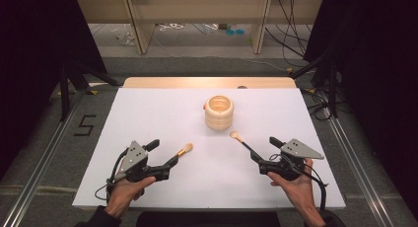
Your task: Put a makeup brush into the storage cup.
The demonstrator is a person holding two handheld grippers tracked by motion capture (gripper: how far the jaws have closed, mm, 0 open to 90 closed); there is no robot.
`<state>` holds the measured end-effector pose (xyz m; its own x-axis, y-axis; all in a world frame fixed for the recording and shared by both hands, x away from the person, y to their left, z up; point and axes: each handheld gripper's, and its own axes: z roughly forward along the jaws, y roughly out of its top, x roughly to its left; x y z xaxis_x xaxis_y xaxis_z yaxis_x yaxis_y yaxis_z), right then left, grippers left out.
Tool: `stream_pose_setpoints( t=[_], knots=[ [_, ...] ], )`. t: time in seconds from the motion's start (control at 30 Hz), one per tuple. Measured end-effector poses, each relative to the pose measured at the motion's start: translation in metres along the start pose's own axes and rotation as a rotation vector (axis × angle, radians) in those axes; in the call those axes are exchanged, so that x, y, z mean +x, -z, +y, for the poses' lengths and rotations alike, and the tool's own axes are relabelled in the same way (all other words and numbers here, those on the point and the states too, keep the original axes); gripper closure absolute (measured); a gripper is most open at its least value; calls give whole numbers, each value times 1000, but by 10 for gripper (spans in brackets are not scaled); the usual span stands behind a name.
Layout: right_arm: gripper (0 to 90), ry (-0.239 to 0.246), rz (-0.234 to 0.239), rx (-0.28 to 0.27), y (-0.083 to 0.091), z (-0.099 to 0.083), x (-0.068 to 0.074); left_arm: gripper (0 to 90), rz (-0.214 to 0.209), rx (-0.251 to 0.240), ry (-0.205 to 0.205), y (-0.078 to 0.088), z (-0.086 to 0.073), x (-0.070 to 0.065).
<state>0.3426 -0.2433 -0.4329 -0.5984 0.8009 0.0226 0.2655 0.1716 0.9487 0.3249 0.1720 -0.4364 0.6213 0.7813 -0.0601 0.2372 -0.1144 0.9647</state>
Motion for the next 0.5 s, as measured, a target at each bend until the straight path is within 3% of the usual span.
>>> stream_pose_setpoints(
  t=[0.23,0.5],
  knots=[
    [160,3,-1,12,0,0,1,156,-7,4,-3,0,0,0],
    [160,9,2,17,-1,0,1,156,-12,5,24,1,1,1]
  ],
)
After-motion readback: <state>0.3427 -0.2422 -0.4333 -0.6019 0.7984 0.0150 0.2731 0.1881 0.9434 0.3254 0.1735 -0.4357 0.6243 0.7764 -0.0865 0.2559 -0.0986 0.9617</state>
